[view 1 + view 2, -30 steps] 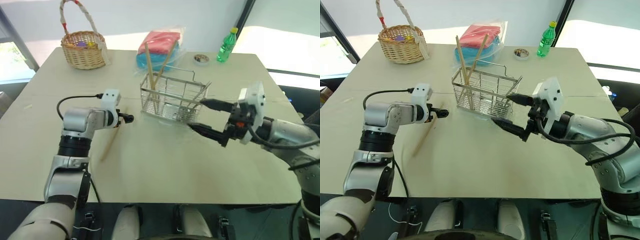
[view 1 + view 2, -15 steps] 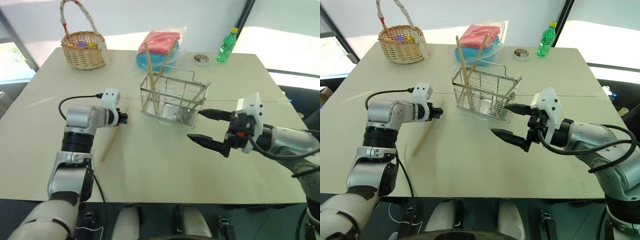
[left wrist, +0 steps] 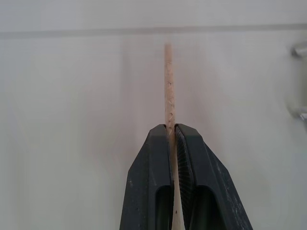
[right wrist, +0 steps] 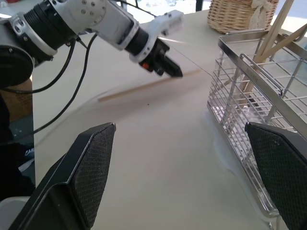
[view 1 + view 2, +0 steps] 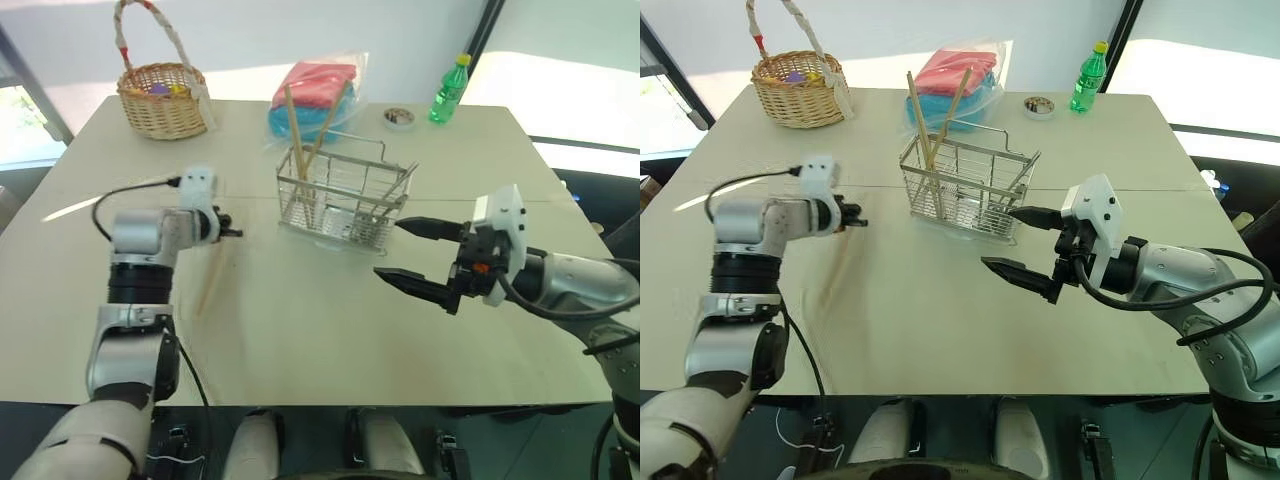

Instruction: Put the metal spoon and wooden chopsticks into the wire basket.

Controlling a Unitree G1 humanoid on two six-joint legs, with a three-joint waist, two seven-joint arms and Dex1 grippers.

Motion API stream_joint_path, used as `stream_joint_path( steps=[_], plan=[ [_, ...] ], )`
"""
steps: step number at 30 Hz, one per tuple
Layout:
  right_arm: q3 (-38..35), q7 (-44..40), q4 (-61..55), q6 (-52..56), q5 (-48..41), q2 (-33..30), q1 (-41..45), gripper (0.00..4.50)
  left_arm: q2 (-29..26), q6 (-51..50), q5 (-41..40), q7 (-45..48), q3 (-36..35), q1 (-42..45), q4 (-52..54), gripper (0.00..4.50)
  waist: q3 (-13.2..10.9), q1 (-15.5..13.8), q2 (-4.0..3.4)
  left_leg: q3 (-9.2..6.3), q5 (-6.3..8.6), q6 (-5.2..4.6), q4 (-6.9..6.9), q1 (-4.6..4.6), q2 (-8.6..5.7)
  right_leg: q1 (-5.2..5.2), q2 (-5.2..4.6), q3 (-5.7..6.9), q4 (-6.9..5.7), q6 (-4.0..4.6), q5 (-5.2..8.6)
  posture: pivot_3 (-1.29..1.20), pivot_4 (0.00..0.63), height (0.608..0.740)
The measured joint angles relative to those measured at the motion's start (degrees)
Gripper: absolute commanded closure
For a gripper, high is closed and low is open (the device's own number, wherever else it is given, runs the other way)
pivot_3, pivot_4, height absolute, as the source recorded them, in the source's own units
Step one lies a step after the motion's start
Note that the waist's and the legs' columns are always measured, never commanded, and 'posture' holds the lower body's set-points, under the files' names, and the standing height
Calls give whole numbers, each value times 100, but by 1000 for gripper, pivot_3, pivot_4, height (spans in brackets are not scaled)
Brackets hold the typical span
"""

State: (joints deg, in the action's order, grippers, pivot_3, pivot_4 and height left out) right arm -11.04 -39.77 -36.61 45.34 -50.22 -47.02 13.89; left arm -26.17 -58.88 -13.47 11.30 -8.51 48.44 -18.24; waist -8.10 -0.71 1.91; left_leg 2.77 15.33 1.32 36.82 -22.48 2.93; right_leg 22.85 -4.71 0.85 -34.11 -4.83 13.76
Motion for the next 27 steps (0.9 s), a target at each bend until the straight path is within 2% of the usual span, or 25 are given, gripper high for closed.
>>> stream_joint_path(
  steps=[6, 11, 14, 20, 27],
  plan=[
    [-1, 35, 110, -3, 82, -25, 42, 0, -291, 2663, 156, 195, -369, 940, -623, 4453, -6, -30, 11, 9, 0, 1, 2, -9, -9, -4, -19, 1, 11, 2, 0, 0, 150, 728],
    [-117, 359, 339, -66, 217, 89, 491, 0, 237, 4310, -107, 764, -513, 2362, -992, 4453, -5, -45, 8, 23, 6, -9, 13, -17, -29, -14, -37, 1, 26, 1, -1, 0, 150, 728],
    [-211, 461, 432, -82, 243, 89, 588, 0, 546, 4671, -229, 973, -509, 2634, -1238, 4453, -4, -8, 7, 23, 9, -15, 13, -10, -27, -20, -33, 1, 28, -3, -2, 0, 150, 728],
    [-347, 594, 490, -80, 275, 89, 611, 0, 1183, 5182, -209, 1290, -259, 2651, -1672, 4453, -7, -3, 8, 14, 9, -16, 13, -8, -8, -11, -4, 1, 11, -19, -9, 0, 150, 728],
    [-542, 752, 472, -73, 260, 92, 570, 0, 1638, 5482, -191, 1423, -76, 2554, -1844, 4453, -8, 1, 5, 11, 9, -16, 8, -5, -5, -10, 1, 0, 10, -20, -9, 0, 150, 728]
  ],
)
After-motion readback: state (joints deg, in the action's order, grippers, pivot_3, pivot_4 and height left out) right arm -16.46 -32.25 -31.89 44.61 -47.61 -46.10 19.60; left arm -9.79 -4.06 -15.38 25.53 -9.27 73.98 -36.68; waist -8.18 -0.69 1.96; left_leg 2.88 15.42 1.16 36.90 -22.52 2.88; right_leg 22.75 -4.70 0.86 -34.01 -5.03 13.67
